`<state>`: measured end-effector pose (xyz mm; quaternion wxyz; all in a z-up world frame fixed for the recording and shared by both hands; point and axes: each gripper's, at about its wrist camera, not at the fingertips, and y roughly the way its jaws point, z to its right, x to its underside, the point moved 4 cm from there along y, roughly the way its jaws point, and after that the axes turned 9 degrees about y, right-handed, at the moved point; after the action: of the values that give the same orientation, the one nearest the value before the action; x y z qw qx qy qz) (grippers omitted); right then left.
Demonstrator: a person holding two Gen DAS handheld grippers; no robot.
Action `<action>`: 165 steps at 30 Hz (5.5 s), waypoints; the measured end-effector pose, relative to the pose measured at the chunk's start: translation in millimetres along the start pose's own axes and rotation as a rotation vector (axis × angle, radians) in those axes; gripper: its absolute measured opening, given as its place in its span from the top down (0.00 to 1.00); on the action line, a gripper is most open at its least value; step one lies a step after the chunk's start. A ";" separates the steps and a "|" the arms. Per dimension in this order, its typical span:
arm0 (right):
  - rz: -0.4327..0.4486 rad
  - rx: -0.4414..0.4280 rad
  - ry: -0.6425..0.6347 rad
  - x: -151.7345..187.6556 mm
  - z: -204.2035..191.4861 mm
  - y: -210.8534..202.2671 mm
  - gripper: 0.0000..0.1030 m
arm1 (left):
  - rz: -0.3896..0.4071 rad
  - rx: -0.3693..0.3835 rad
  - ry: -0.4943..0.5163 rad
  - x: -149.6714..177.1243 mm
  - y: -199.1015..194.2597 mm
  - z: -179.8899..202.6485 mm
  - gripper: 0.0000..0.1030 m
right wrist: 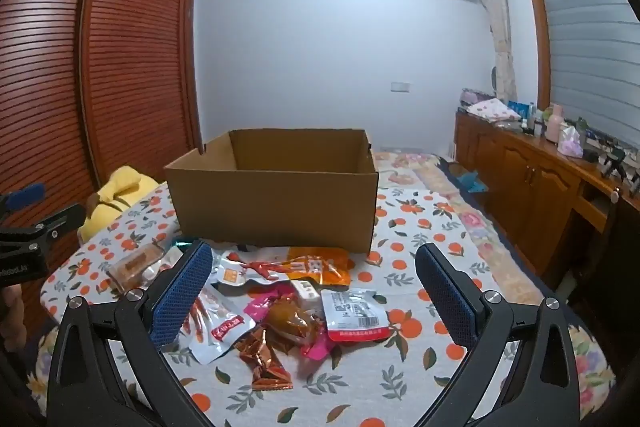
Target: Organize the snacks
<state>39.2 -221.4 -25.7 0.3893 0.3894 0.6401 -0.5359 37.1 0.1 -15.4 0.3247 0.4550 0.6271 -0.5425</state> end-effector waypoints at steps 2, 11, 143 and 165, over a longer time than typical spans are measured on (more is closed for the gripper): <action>-0.002 -0.002 0.015 0.2 0.0 -0.7 0.00 | 0.000 0.002 0.003 0.0 0.3 0.0 0.00; 0.008 0.006 0.001 -1.6 -1.7 -2.3 0.00 | -0.006 -0.003 0.003 2.3 1.6 -1.7 0.00; -0.495 -0.073 0.008 63.4 69.0 137.6 0.36 | -0.421 0.335 0.045 77.4 159.9 -30.3 0.28; -0.482 -0.088 0.034 63.9 71.1 136.2 0.36 | -0.458 0.335 0.067 89.8 160.8 -45.9 0.49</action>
<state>144.5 -269.8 -145.1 0.2560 0.2170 0.7436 -0.5782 155.8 64.1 -149.0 0.0933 0.3666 0.6254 -0.6824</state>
